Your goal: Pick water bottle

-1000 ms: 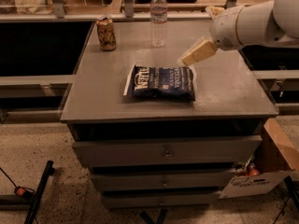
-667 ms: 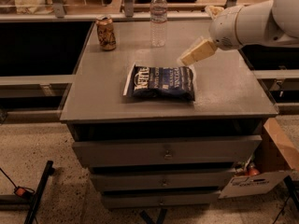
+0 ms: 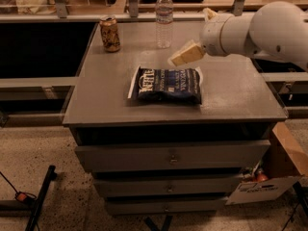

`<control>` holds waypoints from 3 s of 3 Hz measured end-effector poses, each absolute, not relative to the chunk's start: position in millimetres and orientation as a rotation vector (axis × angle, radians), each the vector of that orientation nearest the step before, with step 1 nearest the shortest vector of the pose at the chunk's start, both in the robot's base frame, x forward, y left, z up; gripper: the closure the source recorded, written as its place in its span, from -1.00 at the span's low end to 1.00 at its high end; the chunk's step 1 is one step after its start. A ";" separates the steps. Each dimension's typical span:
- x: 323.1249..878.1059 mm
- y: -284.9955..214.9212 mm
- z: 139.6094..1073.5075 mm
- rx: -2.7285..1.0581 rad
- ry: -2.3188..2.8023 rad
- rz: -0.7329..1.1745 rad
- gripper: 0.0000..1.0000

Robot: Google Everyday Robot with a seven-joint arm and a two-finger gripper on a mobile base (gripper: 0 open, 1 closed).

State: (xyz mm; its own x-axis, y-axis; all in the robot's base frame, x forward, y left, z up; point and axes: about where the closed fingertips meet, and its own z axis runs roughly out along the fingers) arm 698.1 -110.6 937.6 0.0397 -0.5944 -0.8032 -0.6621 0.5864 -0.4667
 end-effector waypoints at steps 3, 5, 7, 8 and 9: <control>762.6 -93.7 941.4 -0.938 1.591 -0.053 -1.00; 775.3 -106.8 948.5 -0.684 1.670 0.103 -1.00; 801.1 -101.2 935.3 -0.617 1.691 0.257 -1.00; 816.7 -89.5 922.0 -0.627 1.672 0.328 -1.00; 832.7 -76.1 913.1 -0.656 1.641 0.376 -1.00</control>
Offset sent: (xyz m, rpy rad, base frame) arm 0.0977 0.0129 0.0177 -0.0476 -0.1813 -0.1905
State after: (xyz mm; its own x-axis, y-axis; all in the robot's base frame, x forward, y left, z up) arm 832.7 -76.1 913.1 -0.0713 -0.2045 -0.9763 -0.6093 0.7838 -0.1197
